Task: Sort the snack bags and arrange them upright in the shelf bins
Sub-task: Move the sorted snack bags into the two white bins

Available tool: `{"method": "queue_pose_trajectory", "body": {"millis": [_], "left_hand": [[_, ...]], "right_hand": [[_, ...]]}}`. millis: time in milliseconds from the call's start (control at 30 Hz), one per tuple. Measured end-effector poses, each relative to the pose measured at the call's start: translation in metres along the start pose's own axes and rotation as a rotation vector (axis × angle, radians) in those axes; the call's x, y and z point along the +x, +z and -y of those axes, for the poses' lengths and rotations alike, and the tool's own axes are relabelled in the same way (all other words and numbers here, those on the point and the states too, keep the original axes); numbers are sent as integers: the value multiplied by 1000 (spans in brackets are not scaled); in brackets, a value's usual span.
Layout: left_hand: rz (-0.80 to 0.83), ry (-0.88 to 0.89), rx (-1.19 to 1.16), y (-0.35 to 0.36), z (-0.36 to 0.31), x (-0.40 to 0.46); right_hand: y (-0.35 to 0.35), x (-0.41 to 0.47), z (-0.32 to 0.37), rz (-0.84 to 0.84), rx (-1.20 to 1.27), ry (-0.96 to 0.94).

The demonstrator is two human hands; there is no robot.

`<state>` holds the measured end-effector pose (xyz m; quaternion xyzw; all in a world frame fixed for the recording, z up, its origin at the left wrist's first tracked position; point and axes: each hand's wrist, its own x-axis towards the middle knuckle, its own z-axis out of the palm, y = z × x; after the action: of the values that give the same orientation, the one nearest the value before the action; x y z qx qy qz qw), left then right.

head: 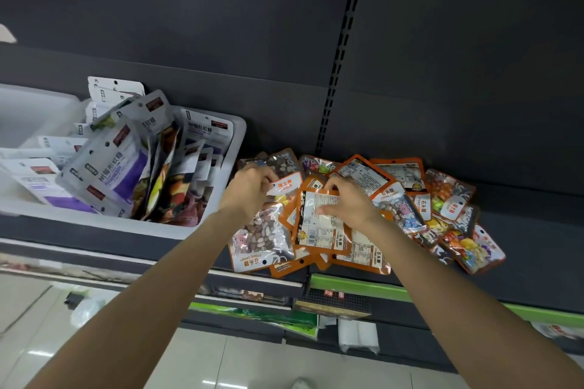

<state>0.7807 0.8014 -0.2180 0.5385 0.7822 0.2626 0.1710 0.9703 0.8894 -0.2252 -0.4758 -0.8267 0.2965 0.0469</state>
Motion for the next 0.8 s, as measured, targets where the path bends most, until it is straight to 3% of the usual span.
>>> {"method": "queue_pose_trajectory", "body": {"millis": [133, 233, 600, 800], "left_hand": [[-28, 60, -51, -9, -7, -8], [-96, 85, -78, -17, -16, -14], [-341, 125, -45, -87, -37, -45], [-540, 23, -79, -157, -2, -84]], "right_hand": [[-17, -7, -5, -74, 250, 45], [-25, -15, -6, -100, 297, 4], [-66, -37, 62, -264, 57, -184], [-66, -46, 147, -371, 145, -353]]}}
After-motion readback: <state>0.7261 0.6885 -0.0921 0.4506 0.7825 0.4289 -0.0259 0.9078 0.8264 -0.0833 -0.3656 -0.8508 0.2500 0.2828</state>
